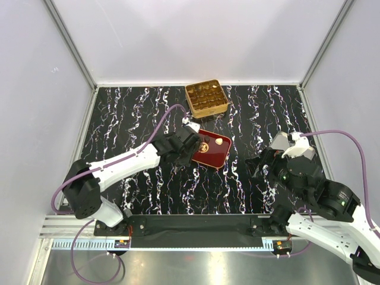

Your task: Pack the chocolate

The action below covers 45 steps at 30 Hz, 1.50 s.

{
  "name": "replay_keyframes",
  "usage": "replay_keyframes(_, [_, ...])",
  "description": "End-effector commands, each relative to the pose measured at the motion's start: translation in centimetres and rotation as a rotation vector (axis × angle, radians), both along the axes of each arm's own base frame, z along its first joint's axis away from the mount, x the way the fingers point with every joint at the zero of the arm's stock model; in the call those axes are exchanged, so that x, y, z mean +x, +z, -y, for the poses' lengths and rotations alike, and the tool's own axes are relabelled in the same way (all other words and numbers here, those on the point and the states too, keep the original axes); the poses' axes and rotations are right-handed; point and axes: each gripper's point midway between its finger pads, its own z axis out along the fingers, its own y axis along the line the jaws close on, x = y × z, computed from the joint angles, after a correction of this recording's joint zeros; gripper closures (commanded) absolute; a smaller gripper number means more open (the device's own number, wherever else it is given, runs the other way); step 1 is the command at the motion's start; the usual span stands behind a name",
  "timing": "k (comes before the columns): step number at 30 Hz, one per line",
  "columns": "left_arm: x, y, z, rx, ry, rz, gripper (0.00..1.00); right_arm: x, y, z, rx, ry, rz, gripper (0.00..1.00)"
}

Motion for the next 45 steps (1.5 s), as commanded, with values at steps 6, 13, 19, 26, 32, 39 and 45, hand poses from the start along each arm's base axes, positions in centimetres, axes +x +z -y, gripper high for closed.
replay_keyframes(6, [1.2,3.0,0.9,-0.043,0.007,0.072,0.70,0.2,1.5,0.6,0.019,-0.027,0.043,0.00])
replay_keyframes(13, [0.9,6.3,1.2,-0.094,-0.014,0.088,0.71,0.7,1.5,0.7,-0.003,-0.042,0.054,0.00])
replay_keyframes(19, [1.5,9.1,1.5,-0.122,-0.016,0.131,0.71,0.9,1.8,0.4,0.005,-0.040,0.061,0.00])
replay_keyframes(26, [7.9,13.1,2.1,-0.106,0.029,0.297,0.72,1.5,1.8,0.2,-0.002,-0.053,0.077,0.00])
replay_keyframes(32, [15.2,14.4,1.9,-0.107,0.086,0.361,0.73,2.4,1.9,0.4,-0.063,-0.078,0.093,0.00])
replay_keyframes(39, [21.5,13.7,2.6,-0.093,0.081,0.403,0.74,3.2,2.8,1.2,-0.066,-0.134,0.138,0.00])
replay_keyframes(45, [24.7,10.5,3.0,-0.071,0.068,0.371,0.73,3.4,2.8,1.3,-0.073,-0.143,0.146,0.00])
